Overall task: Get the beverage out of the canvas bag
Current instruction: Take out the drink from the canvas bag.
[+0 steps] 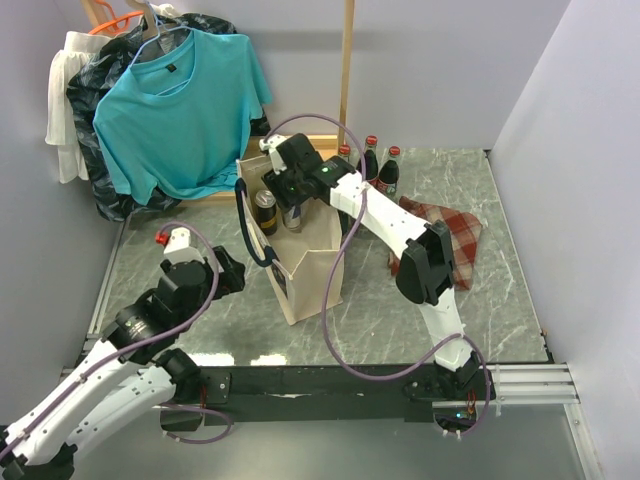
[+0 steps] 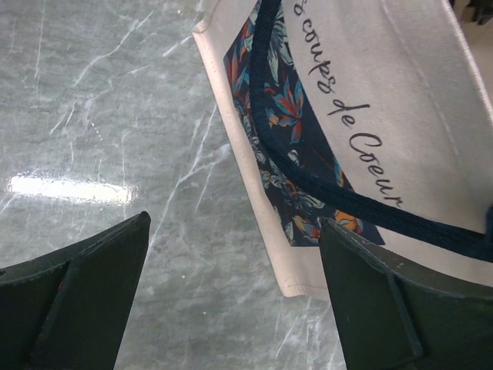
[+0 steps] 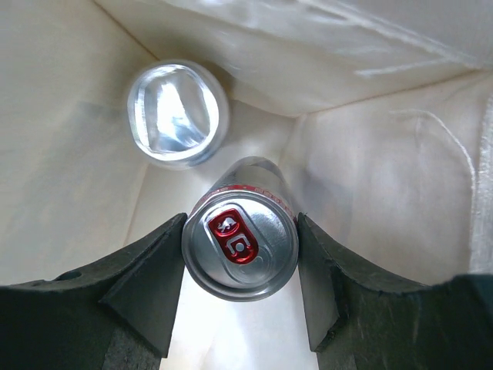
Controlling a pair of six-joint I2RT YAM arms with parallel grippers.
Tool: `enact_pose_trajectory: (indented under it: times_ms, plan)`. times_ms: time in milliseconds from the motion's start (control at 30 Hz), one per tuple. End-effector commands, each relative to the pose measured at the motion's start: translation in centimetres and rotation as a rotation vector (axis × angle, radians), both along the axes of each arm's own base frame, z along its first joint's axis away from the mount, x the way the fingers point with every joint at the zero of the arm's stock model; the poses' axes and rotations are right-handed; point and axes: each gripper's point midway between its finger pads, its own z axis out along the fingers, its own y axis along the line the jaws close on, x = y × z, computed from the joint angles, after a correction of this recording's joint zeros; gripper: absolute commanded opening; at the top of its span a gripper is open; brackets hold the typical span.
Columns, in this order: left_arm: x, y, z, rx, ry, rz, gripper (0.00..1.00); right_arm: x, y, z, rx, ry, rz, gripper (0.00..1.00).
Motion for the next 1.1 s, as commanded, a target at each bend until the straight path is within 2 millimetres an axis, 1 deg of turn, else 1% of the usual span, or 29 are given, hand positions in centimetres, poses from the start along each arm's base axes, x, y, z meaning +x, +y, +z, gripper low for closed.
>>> enact_pose_trajectory:
  times_ms: [0,100,167,200,467,567,600,667,700,900,1000,1033,1067]
  plan:
    - [-0.1,0.1,2.7,-0.062,-0.069,0.01,0.96,-0.5,0.6,9.1,0.109,-0.171,-0.025,0.0]
    - [-0.5,0.0,3.2,-0.083,-0.089,-0.004,0.96,-0.8,0.3,9.6,0.111,-0.175,-0.046,0.0]
    - [-0.7,-0.1,3.4,-0.091,-0.1,-0.009,0.96,-0.9,0.1,9.6,0.11,-0.175,-0.063,0.0]
    - [-0.9,-0.1,3.7,-0.099,-0.109,-0.017,0.96,-1.2,0.0,10.0,0.118,-0.18,-0.066,0.0]
    - [-1.3,-0.6,3.7,-0.102,-0.108,-0.042,0.96,-2.2,-1.0,10.5,0.106,-0.184,-0.111,0.0]
    - [-1.4,-0.8,3.8,-0.106,-0.112,-0.048,0.96,-2.5,-1.4,10.9,0.107,-0.192,-0.115,0.0]
    - [-1.4,-0.9,3.7,-0.105,-0.109,-0.052,0.96,-2.6,-1.6,11.3,0.11,-0.2,-0.12,0.0]
    - [-1.5,-0.6,3.9,-0.106,-0.113,-0.042,0.96,-2.8,-1.8,11.4,0.105,-0.201,-0.123,0.0]
    - [-1.5,-0.4,4.0,-0.106,-0.115,-0.031,0.96,-3.0,-2.0,11.8,0.109,-0.208,-0.126,0.0]
    - [-1.8,0.2,4.6,-0.122,-0.139,-0.022,0.96,-3.7,-2.2,12.3,0.139,-0.197,-0.137,0.0]
    - [-2.1,0.8,5.5,-0.112,-0.158,-0.021,0.96,-4.0,-2.3,12.4,0.144,-0.189,-0.139,0.0]
    - [-2.2,1.1,6.3,-0.116,-0.168,-0.02,0.96,-4.1,-2.2,12.4,0.145,-0.186,-0.138,0.0]
    - [-2.3,1.3,6.7,-0.11,-0.171,-0.018,0.96,-4.3,-2.2,12.4,0.144,-0.181,-0.139,0.0]
